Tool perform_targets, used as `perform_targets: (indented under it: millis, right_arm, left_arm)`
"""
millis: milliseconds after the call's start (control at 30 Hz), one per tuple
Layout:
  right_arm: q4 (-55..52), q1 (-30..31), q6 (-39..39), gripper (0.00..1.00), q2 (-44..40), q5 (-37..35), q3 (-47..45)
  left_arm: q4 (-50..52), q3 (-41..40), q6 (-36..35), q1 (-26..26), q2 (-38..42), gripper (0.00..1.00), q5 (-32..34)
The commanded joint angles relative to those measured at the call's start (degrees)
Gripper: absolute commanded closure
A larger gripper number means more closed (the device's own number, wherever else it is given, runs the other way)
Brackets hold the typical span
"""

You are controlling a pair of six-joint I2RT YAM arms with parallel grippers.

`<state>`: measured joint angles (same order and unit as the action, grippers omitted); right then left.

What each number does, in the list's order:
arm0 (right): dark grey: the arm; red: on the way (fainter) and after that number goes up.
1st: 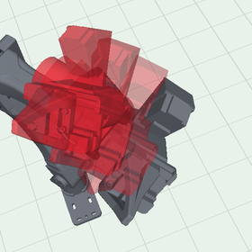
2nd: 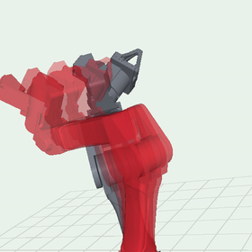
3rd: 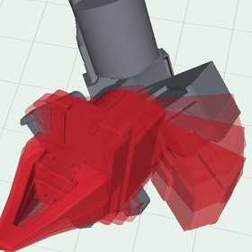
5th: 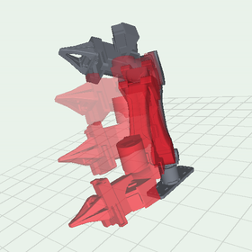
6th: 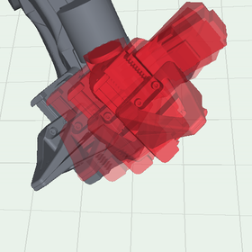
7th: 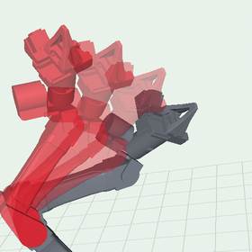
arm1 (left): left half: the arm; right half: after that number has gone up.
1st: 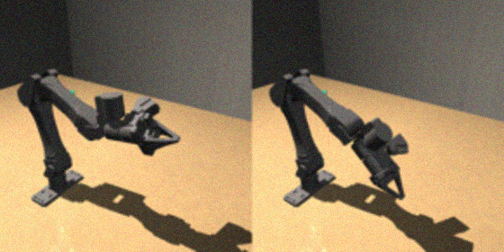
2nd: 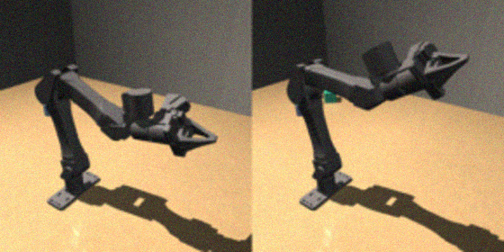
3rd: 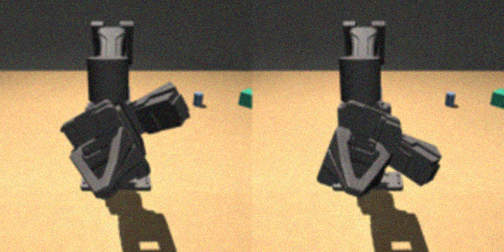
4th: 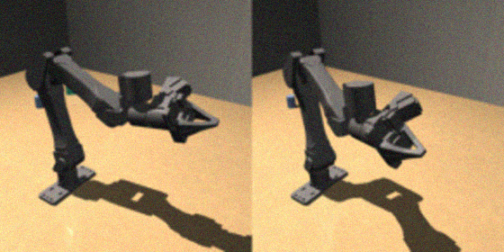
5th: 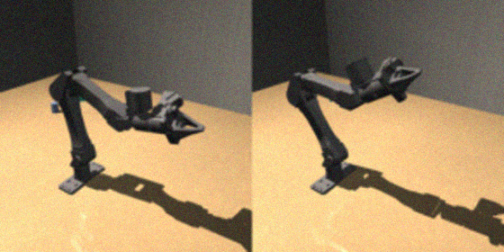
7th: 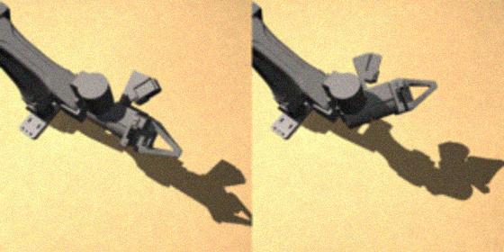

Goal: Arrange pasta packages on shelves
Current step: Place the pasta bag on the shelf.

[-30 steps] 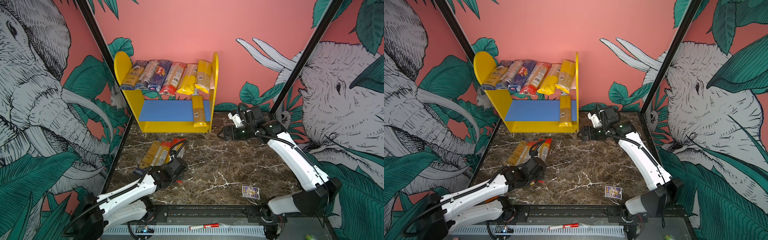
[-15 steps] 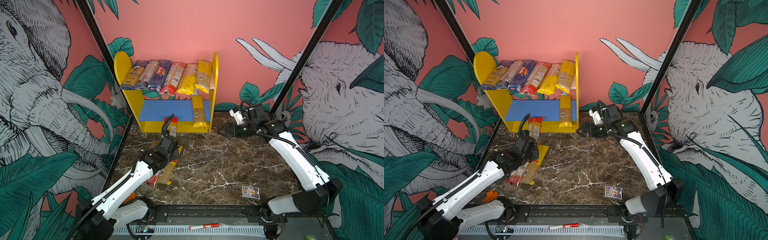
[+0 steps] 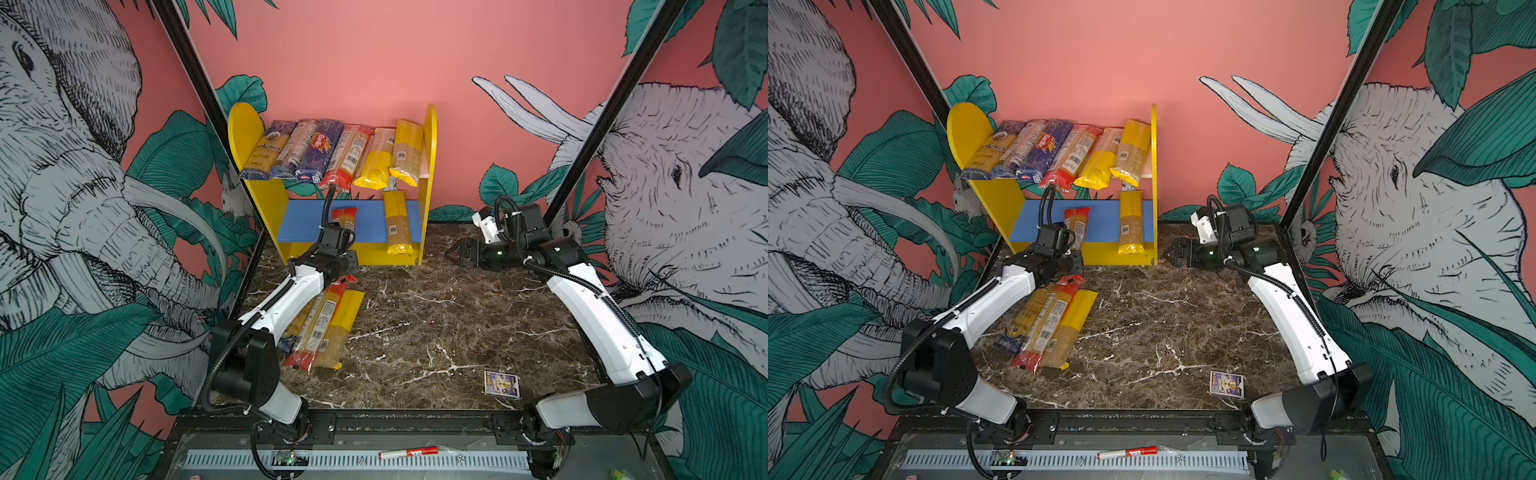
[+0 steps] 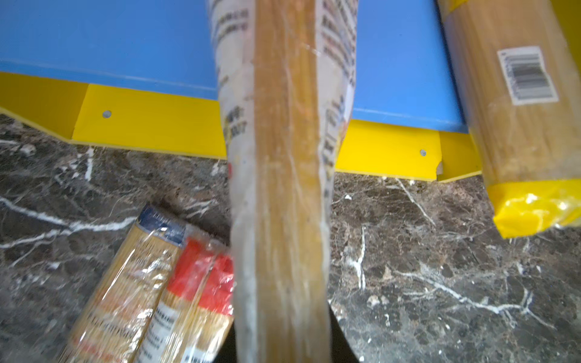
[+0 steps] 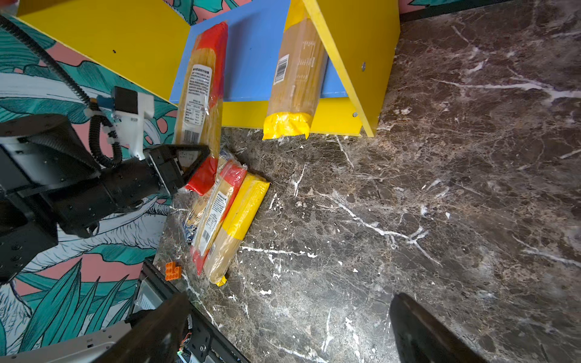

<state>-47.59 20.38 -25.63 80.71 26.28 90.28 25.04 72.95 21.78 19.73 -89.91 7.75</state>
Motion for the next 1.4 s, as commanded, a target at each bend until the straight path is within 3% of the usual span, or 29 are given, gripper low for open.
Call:
perform_targets:
  millis: [0, 267, 667, 700, 767, 1000, 1367]
  right_arm:
    - [-0.28, -0.60, -1.18, 0.01, -1.10, -1.72, 1.97]
    - [-1.40, -1.55, -2.22, 0.01, -0.22, -3.94, 3.38]
    - [-3.09, -3.28, -2.41, 0.01, -0.80, -6.38, 3.90]
    - [-3.14, -3.49, -2.43, 0.01, -0.81, -6.27, 3.89]
    - [-3.34, -3.85, -2.37, 0.01, -0.73, -6.07, 3.73]
    - [-4.12, -4.90, -1.93, 0.01, -0.46, -4.66, 3.59]
    - [-4.17, -5.26, -1.97, 0.01, -1.94, -3.40, 2.12]
  left_arm:
    - [-10.86, 7.79, -2.68, -1.56, -1.18, 1.00, -2.25]
    - [-12.40, 18.93, -2.64, -2.65, -12.36, 1.00, -6.53]
    - [-14.19, 23.58, 1.58, -2.64, -19.37, 1.00, -12.64]
    - [-14.27, 23.40, 1.76, -2.59, -19.43, 0.95, -12.83]
    - [-14.79, 23.03, 1.94, -2.60, -19.70, 0.75, -13.73]
    - [-15.02, 22.25, 2.92, -2.43, -20.08, 0.34, -16.77]
    - [-13.18, 17.19, 0.74, -1.87, -14.73, 0.23, -17.20]
